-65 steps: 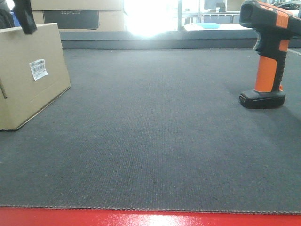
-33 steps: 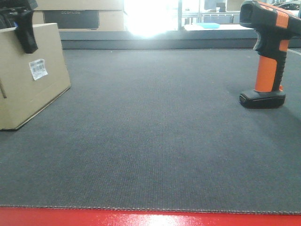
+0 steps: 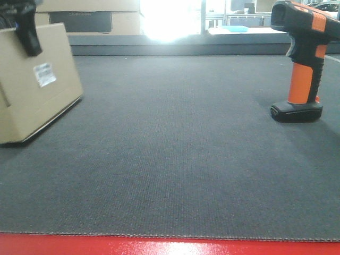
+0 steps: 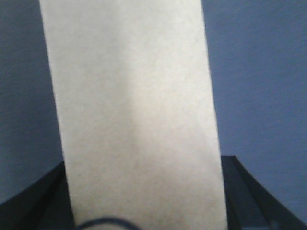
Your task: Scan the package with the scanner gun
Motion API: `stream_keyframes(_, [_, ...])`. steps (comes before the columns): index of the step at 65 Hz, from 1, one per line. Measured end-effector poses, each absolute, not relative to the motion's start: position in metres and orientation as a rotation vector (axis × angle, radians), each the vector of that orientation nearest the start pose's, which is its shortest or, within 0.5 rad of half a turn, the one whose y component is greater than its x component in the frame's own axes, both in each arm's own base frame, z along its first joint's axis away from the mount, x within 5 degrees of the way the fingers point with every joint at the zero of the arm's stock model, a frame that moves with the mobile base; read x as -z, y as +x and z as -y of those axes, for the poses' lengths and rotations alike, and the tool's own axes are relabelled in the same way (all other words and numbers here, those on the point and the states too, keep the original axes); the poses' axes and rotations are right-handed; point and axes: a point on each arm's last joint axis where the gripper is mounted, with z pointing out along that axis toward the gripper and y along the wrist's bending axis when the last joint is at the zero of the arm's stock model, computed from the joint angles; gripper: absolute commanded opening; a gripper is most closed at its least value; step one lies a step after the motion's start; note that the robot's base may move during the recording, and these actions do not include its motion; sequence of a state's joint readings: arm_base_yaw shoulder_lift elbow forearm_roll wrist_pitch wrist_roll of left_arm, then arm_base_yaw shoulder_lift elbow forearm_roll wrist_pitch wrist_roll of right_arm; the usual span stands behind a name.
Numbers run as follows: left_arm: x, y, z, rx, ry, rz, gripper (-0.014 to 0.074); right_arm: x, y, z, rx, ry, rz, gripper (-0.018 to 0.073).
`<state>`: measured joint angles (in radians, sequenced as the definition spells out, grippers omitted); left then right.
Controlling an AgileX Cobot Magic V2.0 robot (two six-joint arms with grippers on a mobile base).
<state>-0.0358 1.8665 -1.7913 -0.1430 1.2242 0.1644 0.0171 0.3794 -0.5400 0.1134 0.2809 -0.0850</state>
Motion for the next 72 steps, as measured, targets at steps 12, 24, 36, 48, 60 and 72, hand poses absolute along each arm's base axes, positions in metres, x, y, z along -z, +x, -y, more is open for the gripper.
stream_keyframes(12, [-0.360,0.382,0.045,0.464,0.201,-2.638,-0.0111,-0.342,0.080,-0.005,-0.063,-0.025,-1.617,0.0561])
stream_keyframes(24, [-0.385,0.370,0.063,0.777,0.167,-2.524,-0.0111,-0.337,0.081,-0.007,-0.084,-0.046,-1.642,0.0561])
stream_keyframes(36, [-0.385,0.367,0.071,0.952,0.126,-2.496,-0.0111,-0.308,0.087,-0.009,-0.114,-0.038,-1.706,0.0561])
stream_keyframes(48, [-0.369,0.366,0.071,0.971,0.097,-2.549,-0.0111,-0.279,0.097,-0.007,-0.124,0.008,-1.684,0.0561])
stream_keyframes(60, [-0.361,0.365,0.071,0.965,0.086,-2.577,-0.0111,-0.267,0.115,-0.006,-0.109,0.037,-1.684,0.0561])
stream_keyframes(72, [-0.359,0.365,0.070,0.962,0.085,-2.583,-0.0111,-0.259,0.143,-0.005,-0.085,0.070,-1.688,0.0561])
